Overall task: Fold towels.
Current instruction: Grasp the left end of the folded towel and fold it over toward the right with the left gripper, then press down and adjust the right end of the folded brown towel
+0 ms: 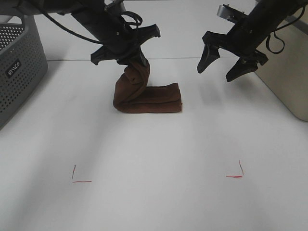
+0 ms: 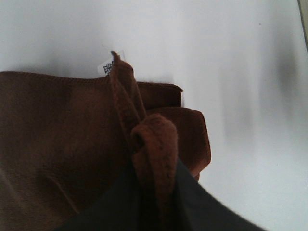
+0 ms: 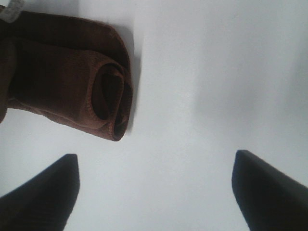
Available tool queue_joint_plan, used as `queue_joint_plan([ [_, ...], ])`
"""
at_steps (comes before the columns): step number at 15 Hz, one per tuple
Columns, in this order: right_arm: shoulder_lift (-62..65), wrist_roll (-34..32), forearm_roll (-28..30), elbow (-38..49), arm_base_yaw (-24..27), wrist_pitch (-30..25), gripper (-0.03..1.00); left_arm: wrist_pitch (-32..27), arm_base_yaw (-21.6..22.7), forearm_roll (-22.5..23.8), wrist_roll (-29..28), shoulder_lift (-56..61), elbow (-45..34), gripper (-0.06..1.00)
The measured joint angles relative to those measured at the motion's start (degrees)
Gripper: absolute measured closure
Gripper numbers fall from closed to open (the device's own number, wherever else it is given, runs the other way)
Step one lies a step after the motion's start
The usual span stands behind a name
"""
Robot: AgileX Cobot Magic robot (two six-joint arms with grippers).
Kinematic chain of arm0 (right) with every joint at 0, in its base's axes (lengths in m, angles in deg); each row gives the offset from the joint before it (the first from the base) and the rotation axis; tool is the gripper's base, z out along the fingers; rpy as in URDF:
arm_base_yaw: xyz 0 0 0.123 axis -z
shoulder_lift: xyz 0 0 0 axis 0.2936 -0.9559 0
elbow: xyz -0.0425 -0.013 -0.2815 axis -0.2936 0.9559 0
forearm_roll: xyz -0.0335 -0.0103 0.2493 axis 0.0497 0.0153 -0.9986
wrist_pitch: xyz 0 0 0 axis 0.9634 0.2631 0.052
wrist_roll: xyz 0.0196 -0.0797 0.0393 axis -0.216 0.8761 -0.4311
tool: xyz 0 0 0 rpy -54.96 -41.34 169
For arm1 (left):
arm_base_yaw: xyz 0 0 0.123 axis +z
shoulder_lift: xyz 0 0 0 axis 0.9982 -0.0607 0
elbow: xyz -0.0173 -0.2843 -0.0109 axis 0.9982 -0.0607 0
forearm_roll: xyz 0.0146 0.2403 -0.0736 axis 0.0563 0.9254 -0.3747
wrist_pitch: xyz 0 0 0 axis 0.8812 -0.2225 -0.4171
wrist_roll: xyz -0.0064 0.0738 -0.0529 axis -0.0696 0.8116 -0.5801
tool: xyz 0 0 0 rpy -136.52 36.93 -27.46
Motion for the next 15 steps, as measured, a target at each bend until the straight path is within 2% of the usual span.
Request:
queue_joint_plan([
  [5, 0.0, 0.0, 0.5, 0.0, 0.0, -0.2, 0.16, 8.1, -2.2, -8.8, -0.7, -2.0, 0.0, 0.43],
  [8, 0.0, 0.0, 0.3, 0.0, 0.0, -0.3, 0.16, 10.6, -3.2, -12.3, -0.7, -2.0, 0.2, 0.37],
  [10, 0.0, 0.3, -3.4, 0.0, 0.0, -0.5, 0.16, 10.8, -2.2, -12.0, 0.9, -1.4, 0.2, 0.37],
  [11, 0.0, 4.2, -10.9, 0.0, -0.2, -1.5, 0.16, 10.8, 0.5, -9.3, 5.0, 1.1, 0.2, 0.37],
  [13, 0.0, 7.3, -18.6, 0.0, -2.1, -1.5, 0.16, 10.5, 3.6, -5.5, 6.6, 3.8, 0.2, 0.37],
  [15, 0.0, 9.4, -23.0, 0.0, -5.3, -0.3, 0.16, 9.6, 6.1, -1.5, 6.9, 5.3, 0.2, 0.37],
])
